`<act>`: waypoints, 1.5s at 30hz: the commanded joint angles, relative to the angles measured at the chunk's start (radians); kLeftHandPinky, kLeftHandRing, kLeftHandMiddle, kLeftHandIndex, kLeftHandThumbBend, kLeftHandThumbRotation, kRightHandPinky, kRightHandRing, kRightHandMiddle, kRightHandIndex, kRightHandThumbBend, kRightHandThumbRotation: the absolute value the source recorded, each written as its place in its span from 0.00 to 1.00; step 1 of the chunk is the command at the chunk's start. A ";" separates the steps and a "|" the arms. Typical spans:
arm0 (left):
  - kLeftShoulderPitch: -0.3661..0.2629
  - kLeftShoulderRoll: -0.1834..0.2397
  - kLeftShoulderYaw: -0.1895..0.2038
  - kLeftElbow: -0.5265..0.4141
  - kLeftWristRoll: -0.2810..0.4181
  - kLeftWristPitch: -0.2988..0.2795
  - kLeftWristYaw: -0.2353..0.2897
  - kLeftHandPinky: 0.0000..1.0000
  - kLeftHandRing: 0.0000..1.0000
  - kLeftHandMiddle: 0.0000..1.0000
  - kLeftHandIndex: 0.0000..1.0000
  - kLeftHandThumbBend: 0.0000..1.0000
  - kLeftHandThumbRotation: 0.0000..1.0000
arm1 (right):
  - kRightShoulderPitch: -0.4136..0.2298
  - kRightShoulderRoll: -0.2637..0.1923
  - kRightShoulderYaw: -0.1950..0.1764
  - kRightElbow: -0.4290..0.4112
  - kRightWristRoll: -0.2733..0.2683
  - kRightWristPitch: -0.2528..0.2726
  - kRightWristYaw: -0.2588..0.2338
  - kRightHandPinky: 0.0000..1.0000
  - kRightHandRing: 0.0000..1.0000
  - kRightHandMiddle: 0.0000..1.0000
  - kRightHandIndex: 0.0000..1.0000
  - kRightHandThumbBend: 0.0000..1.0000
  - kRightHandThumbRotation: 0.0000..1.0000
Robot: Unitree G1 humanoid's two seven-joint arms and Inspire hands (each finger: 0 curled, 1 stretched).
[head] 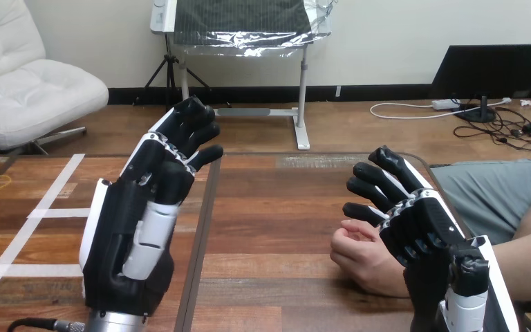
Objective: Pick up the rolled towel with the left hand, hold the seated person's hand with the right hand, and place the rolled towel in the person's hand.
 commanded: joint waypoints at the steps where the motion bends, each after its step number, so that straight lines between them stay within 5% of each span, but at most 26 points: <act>1: -0.023 -0.031 0.014 -0.010 0.026 -0.021 0.022 0.74 0.83 0.86 0.84 0.93 0.29 | -0.038 0.006 -0.011 -0.032 0.006 -0.001 0.001 0.77 0.85 0.86 0.88 0.76 1.00; 11: -0.030 -0.037 0.027 -0.018 0.111 -0.024 0.087 0.72 0.84 0.87 0.85 1.00 0.10 | -0.043 0.006 -0.012 -0.033 0.002 0.000 0.001 0.78 0.85 0.86 0.88 0.76 1.00; 29: -0.063 -0.040 0.092 -0.028 0.459 0.002 0.327 0.77 0.87 0.89 0.87 1.00 0.00 | -0.053 0.008 -0.011 -0.032 -0.001 0.011 0.002 0.77 0.85 0.86 0.88 0.75 1.00; 38: -0.101 -0.034 0.115 -0.026 0.613 0.077 0.425 0.82 0.89 0.89 0.87 0.97 0.00 | -0.060 0.007 -0.013 -0.033 -0.009 0.018 0.001 0.78 0.85 0.85 0.88 0.75 1.00; 45: -0.127 -0.039 0.123 -0.044 0.766 0.215 0.494 0.82 0.90 0.91 0.89 0.98 0.00 | -0.062 0.006 -0.009 -0.034 -0.007 0.020 0.004 0.77 0.85 0.85 0.88 0.74 1.00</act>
